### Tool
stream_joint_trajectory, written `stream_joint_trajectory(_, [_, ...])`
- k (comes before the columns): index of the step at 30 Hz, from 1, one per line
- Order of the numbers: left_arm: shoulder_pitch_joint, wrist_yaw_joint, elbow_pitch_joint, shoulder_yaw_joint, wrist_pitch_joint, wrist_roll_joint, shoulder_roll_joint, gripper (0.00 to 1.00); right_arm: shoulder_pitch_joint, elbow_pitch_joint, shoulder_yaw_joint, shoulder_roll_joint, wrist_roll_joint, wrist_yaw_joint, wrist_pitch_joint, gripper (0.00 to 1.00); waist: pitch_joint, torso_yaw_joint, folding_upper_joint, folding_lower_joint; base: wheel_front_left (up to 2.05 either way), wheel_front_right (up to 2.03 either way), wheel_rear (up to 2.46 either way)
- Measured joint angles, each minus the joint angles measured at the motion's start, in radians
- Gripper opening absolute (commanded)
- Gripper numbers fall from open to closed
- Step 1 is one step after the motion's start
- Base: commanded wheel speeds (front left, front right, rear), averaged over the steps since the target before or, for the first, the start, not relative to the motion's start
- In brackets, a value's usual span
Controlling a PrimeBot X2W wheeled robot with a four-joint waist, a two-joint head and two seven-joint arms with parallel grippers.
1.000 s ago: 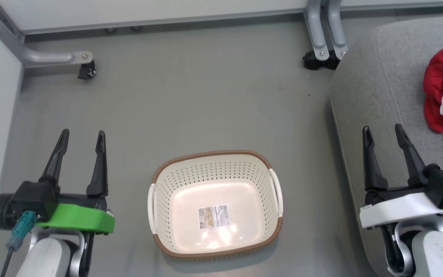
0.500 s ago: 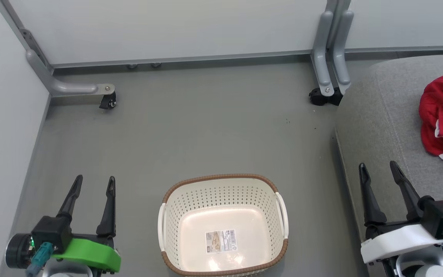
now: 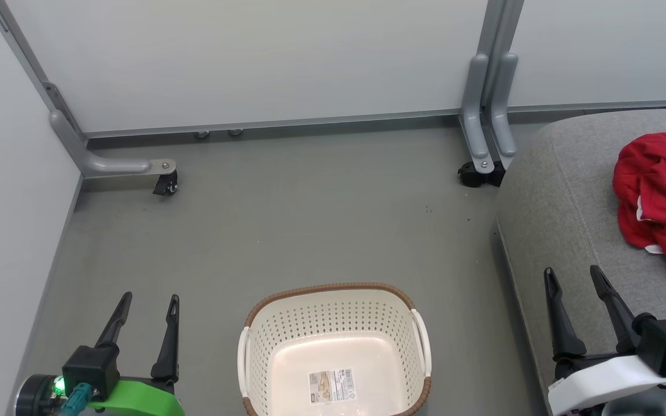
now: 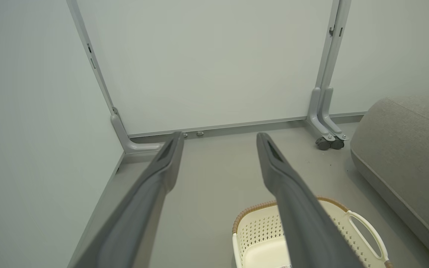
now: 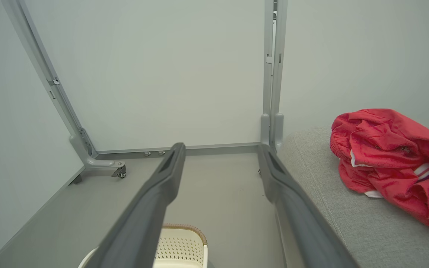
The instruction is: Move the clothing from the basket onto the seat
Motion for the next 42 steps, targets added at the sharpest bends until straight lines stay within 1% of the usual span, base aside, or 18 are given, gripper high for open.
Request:
stream_joint_trajectory(24, [-0.002,-0.022,0.045,0.033,0.000,0.035,-0.018,1.00,0.001,-0.006,-0.009,0.000,0.014,0.000,-0.001,1.00,-0.001,0.000,0.0000,0.0001,0.00,0.00,0.00])
stream_joint_trajectory(25, [-0.002,-0.023,0.046,0.034,0.000,0.036,-0.019,0.00,0.001,-0.006,-0.009,0.000,0.014,0.000,-0.001,0.00,-0.001,0.000,0.0000,0.0001,0.00,0.00,0.00])
stream_joint_trajectory(30, [0.009,-0.023,0.083,0.025,0.012,0.026,-0.037,0.00,0.004,0.032,-0.004,0.007,0.026,0.000,-0.001,0.00,-0.001,0.000,0.0000,0.0000,0.00,0.00,0.00])
stream_joint_trajectory(42, [0.007,-0.031,0.078,0.067,0.070,-0.186,-0.062,0.00,-0.019,0.090,0.003,-0.004,0.270,0.000,0.013,0.00,0.002,0.000,0.0000,0.0001,0.00,0.00,0.00])
